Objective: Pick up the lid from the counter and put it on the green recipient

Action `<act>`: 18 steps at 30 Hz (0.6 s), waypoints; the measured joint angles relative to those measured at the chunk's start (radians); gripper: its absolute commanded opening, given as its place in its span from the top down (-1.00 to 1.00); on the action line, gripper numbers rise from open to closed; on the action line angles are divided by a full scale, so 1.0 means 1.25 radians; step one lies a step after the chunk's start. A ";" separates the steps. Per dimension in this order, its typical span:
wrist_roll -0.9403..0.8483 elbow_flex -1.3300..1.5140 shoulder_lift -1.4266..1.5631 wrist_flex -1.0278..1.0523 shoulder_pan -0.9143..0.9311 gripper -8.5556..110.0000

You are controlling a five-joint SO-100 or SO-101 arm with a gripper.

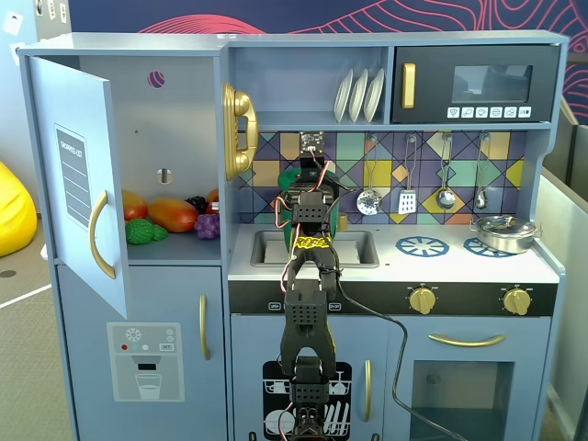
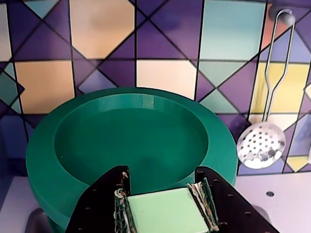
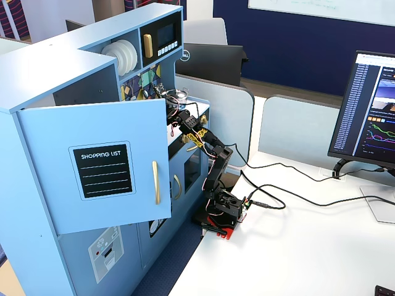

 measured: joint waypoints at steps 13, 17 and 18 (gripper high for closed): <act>-0.006 0.000 -0.005 0.021 0.000 0.86; -0.011 0.001 -0.005 0.031 0.006 0.86; -0.013 0.009 -0.005 0.032 0.010 0.86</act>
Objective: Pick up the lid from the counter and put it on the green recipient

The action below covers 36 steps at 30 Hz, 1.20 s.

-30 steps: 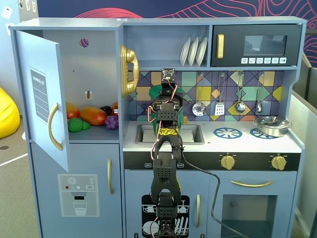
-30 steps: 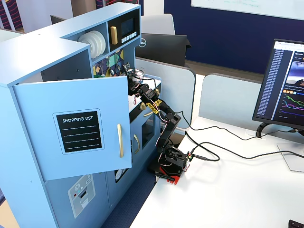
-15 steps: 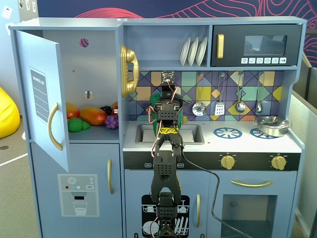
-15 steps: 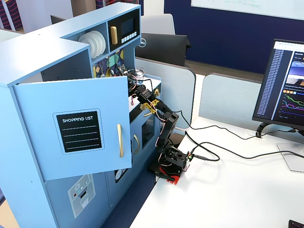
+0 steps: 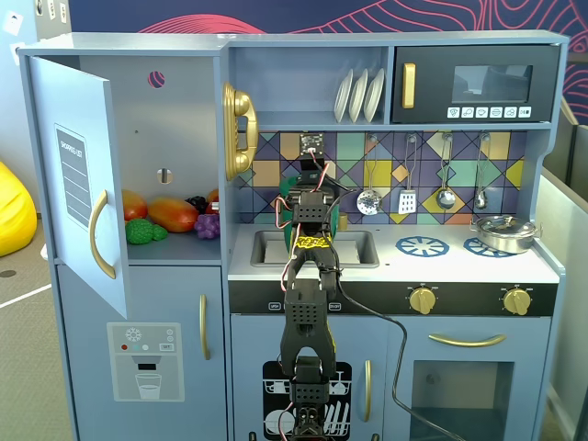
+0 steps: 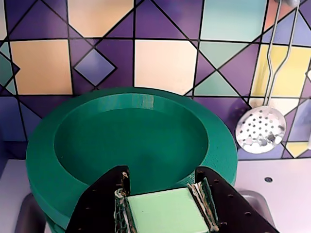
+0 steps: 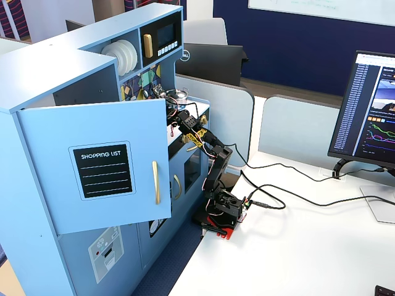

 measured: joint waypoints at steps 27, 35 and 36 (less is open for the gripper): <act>-0.005 0.040 0.016 0.009 0.004 0.86; -0.006 0.036 0.016 0.006 -0.004 0.86; -0.006 0.034 0.016 0.006 -0.004 0.86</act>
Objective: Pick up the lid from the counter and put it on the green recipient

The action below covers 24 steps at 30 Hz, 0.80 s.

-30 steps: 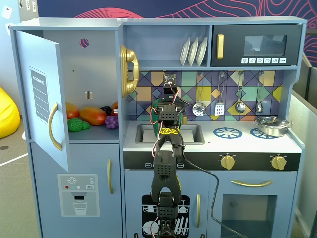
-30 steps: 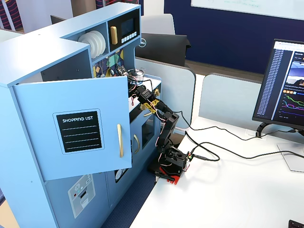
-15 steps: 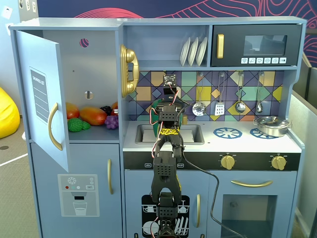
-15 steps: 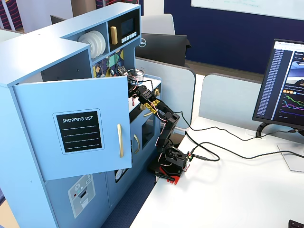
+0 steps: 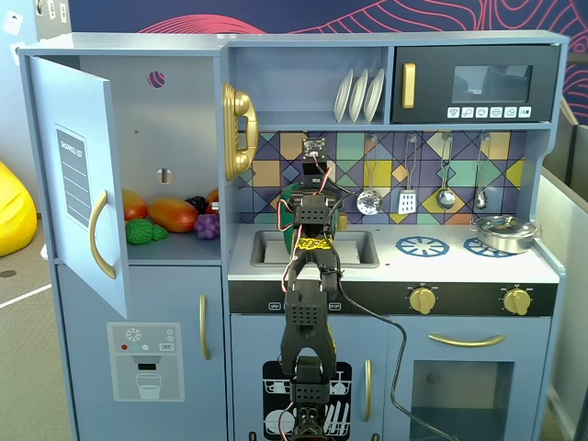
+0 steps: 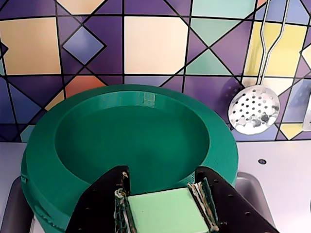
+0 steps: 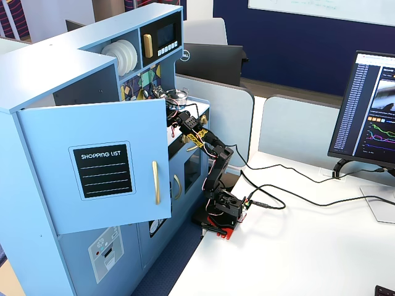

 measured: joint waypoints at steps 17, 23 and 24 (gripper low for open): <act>-0.010 -0.001 -0.004 -0.013 -0.013 0.86; -0.010 -0.001 -0.004 -0.013 0.001 0.86; -0.010 -0.001 -0.004 -0.013 0.005 0.86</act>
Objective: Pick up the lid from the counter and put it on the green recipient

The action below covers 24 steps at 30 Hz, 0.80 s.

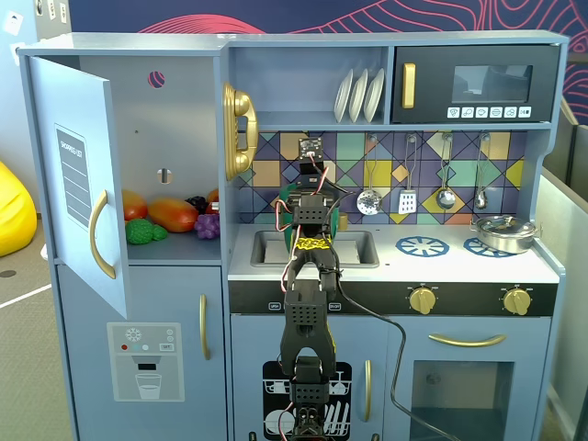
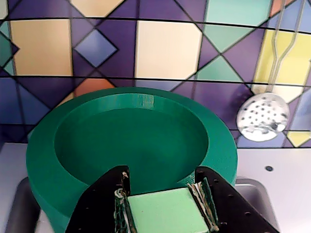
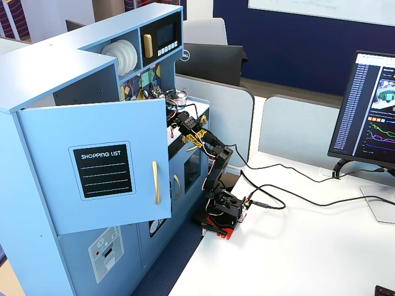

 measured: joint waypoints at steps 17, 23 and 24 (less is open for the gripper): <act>0.045 0.000 0.000 0.004 0.013 0.20; 0.056 0.000 0.009 -0.015 0.001 0.19; 0.055 0.000 0.015 -0.015 -0.004 0.19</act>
